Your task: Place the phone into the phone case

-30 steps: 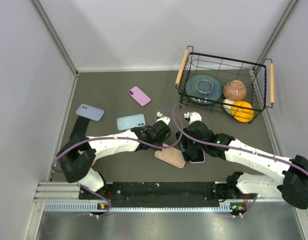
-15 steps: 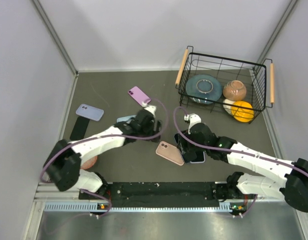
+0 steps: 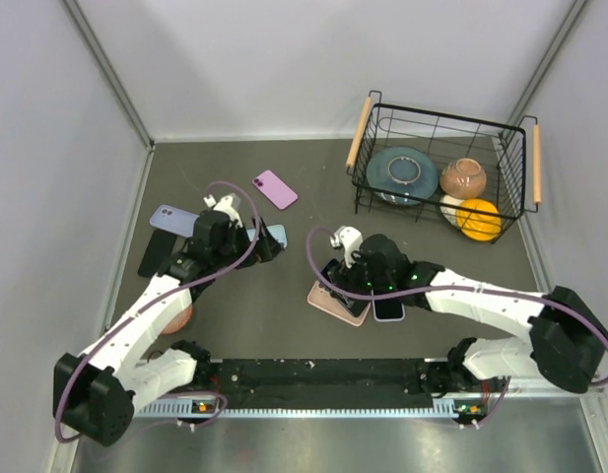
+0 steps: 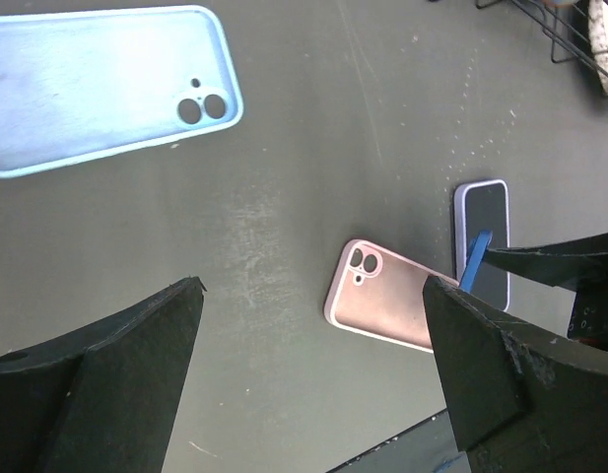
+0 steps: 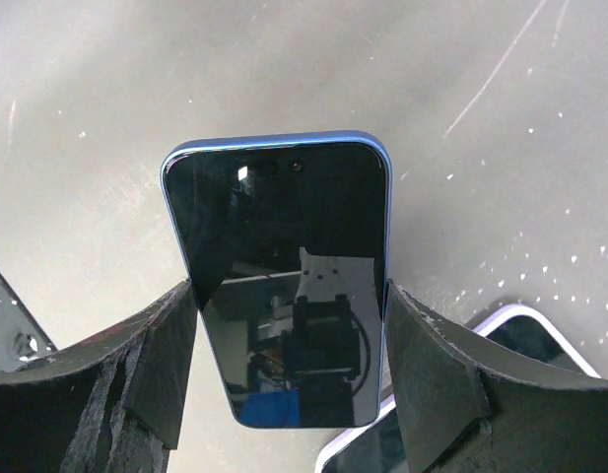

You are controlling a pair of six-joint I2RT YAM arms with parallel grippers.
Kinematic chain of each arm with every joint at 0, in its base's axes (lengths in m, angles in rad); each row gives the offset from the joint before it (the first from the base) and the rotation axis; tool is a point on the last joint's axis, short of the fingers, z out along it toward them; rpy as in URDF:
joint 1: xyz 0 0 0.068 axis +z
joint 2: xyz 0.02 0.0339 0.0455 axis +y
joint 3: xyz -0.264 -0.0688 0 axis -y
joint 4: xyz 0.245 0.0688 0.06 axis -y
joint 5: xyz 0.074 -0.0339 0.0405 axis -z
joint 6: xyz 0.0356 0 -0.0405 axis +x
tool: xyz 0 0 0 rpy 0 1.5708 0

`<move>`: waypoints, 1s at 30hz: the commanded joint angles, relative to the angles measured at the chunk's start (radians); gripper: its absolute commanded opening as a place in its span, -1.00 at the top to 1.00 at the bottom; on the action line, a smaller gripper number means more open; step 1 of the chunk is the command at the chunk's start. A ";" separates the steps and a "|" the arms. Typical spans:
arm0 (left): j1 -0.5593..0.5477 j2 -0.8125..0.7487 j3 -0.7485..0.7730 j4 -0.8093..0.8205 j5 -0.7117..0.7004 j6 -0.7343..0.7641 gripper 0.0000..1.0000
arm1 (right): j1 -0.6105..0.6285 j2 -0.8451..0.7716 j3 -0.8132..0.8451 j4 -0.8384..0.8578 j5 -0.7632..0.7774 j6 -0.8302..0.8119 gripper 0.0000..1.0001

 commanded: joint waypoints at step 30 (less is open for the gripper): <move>0.154 -0.011 -0.099 -0.045 0.108 -0.033 -0.98 | 0.096 0.211 0.079 0.034 -0.017 -0.205 0.06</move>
